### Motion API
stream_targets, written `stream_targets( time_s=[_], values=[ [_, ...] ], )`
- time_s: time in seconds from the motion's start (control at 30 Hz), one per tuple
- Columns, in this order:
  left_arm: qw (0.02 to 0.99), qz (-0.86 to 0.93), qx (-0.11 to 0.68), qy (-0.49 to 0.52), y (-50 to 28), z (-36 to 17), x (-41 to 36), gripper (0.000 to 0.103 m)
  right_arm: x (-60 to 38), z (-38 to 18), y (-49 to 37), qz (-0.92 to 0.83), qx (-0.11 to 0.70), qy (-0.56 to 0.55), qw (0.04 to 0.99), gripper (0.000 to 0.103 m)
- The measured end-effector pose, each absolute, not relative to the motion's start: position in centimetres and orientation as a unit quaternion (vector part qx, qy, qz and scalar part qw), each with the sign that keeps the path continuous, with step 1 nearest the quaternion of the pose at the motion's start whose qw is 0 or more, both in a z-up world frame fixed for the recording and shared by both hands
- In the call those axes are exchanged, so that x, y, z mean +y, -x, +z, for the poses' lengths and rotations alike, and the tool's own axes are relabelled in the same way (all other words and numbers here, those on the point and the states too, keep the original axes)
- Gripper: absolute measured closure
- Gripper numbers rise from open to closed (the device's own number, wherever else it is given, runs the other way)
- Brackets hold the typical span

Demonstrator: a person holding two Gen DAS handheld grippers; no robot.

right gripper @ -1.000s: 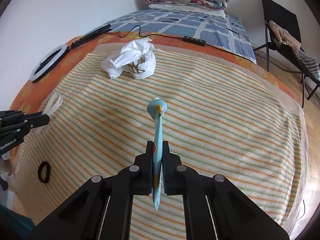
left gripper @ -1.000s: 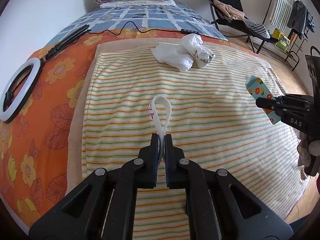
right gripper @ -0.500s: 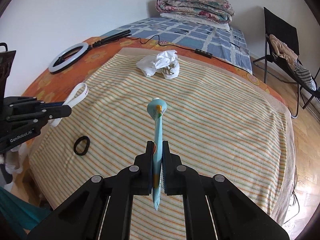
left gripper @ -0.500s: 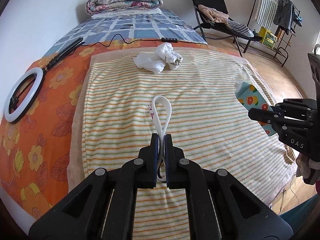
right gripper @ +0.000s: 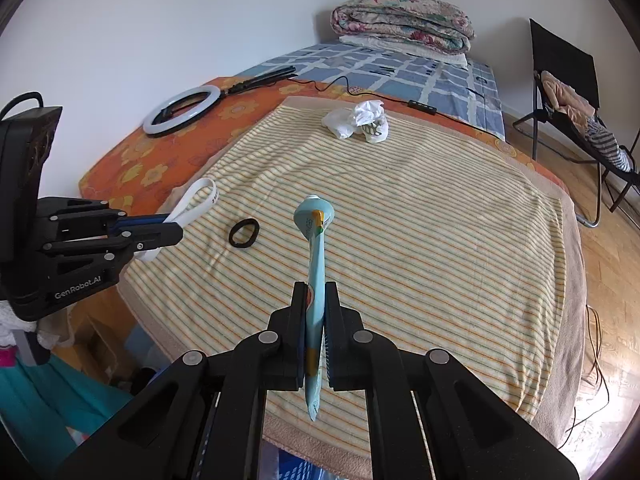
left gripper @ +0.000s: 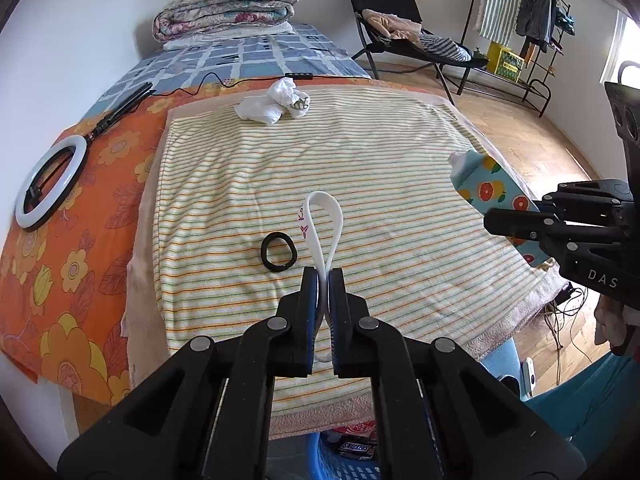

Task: Collect trash
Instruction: 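Carry the white bracelet and blue tube with both grippers over the basket, then open both grippers to drop the bracelet and blue tube into the basket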

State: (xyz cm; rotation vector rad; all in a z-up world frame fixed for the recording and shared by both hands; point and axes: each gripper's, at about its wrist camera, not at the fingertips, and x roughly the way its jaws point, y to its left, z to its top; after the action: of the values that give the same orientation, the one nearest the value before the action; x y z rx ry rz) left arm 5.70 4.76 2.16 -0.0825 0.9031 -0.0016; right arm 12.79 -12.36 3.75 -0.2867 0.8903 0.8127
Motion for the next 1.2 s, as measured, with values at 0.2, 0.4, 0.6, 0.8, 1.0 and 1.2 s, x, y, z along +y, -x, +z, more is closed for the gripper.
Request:
stream_targets(
  time_s=[0.2, 0.4, 0.6, 0.8, 1.0, 1.2],
  values=[
    [0.896, -0.019, 0.441, 0.035, -2.8, 1.6, 2.6, 0.099, -13.9, 3.7, -9.8, 0.383, 0.418, 0.132, 0.813, 0.097],
    [0.889, -0.033, 0.455, 0.023, -0.1, 0.1, 0.4, 0.099, -15.5, 3.1, -6.7, 0.387, 0.422, 0.133, 0.809, 0.097],
    [0.881, -0.046, 0.471, 0.018, 2.2, -1.8, -1.1, 0.099, -16.7, 1.3, -4.0, 0.395, 0.442, 0.133, 0.794, 0.097],
    [0.866, -0.056, 0.497, 0.014, 3.6, -4.3, -2.3, 0.099, -17.3, -1.2, -1.6, 0.399, 0.467, 0.14, 0.776, 0.097],
    [0.848, -0.062, 0.526, 0.014, 4.6, -7.1, -3.2, 0.099, -17.8, -3.3, -0.4, 0.402, 0.488, 0.146, 0.761, 0.097],
    [0.832, -0.064, 0.551, 0.01, 5.1, -9.2, -3.8, 0.099, -17.9, -4.8, 0.1, 0.404, 0.505, 0.152, 0.747, 0.097]
  ],
)
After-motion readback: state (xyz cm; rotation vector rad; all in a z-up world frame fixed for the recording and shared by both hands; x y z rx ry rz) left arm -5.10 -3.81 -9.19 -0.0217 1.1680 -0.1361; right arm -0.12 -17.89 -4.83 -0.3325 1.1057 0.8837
